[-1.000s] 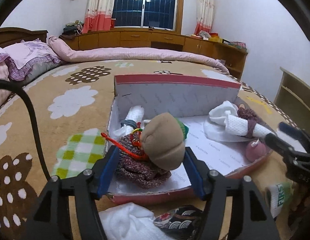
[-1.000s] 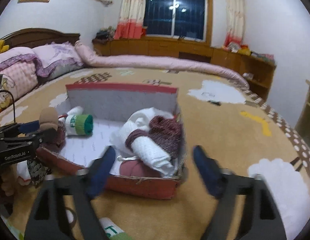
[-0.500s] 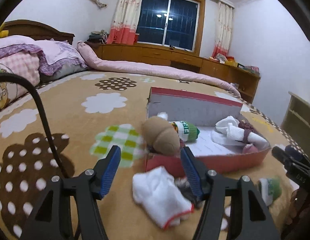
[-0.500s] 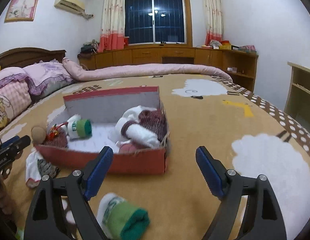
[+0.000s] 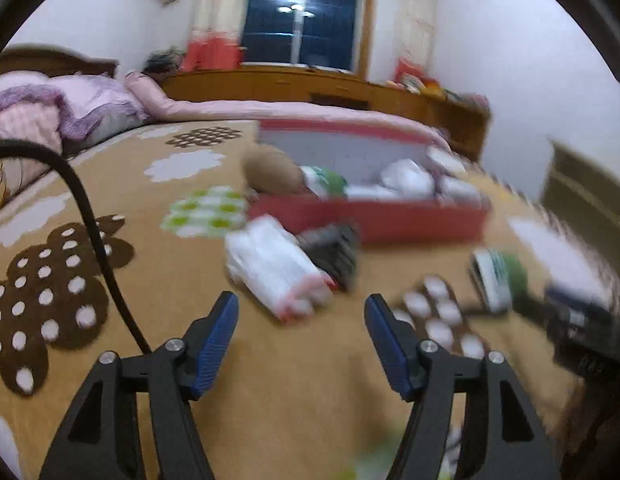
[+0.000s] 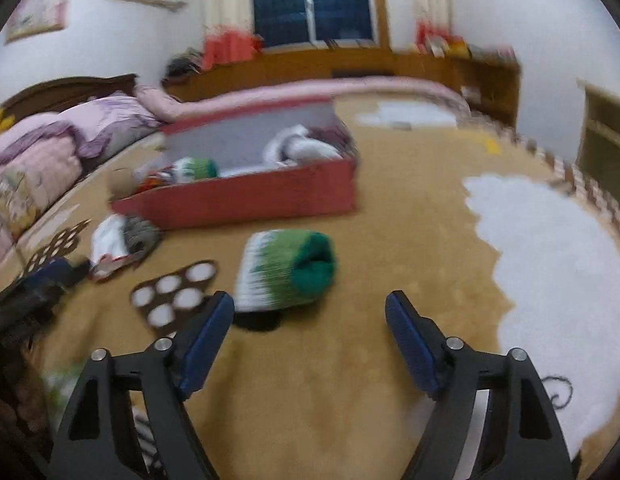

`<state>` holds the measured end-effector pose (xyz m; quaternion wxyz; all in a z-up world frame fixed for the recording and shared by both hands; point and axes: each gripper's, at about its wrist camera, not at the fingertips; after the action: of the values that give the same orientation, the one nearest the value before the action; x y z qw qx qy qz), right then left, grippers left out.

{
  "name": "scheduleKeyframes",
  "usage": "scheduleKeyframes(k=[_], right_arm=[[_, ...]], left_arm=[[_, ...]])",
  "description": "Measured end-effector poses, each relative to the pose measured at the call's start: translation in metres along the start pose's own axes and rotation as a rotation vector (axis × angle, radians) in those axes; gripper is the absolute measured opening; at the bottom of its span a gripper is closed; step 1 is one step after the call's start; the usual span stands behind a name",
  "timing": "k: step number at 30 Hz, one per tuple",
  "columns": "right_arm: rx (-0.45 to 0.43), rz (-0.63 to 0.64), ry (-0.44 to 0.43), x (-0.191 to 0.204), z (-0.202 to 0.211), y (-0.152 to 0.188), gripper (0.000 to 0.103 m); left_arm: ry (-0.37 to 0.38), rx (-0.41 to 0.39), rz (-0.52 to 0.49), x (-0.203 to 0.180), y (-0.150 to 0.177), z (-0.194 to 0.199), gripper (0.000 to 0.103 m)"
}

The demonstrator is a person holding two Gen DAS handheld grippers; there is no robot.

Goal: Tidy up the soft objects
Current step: 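Move both tools back from the box toward the remaining socks on the bed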

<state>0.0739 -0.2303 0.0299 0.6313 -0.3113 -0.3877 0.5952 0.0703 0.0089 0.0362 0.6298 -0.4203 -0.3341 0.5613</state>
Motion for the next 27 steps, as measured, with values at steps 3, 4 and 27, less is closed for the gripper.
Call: scheduleKeyframes(k=[3, 4, 27], right_arm=[[-0.057, 0.096, -0.008, 0.022, 0.016, 0.013, 0.081], [-0.034, 0.140, -0.007, 0.033, 0.016, 0.019, 0.081], [0.042, 0.115, -0.072, 0.036, 0.012, 0.038, 0.085]], left_arm=[[0.001, -0.020, -0.115, -0.026, 0.018, 0.012, 0.067], [-0.010, -0.016, -0.145, -0.032, 0.021, 0.012, 0.067], [0.037, 0.061, 0.086, 0.001, 0.007, 0.000, 0.069]])
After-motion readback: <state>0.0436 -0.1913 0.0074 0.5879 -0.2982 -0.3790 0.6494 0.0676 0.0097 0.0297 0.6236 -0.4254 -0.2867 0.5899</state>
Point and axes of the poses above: each gripper's, at about its wrist camera, not at the fingertips, and z roughly against the way its jaws point, x to its left, y to its underside, and after that the axes turned 7 degrees about -x, right-handed
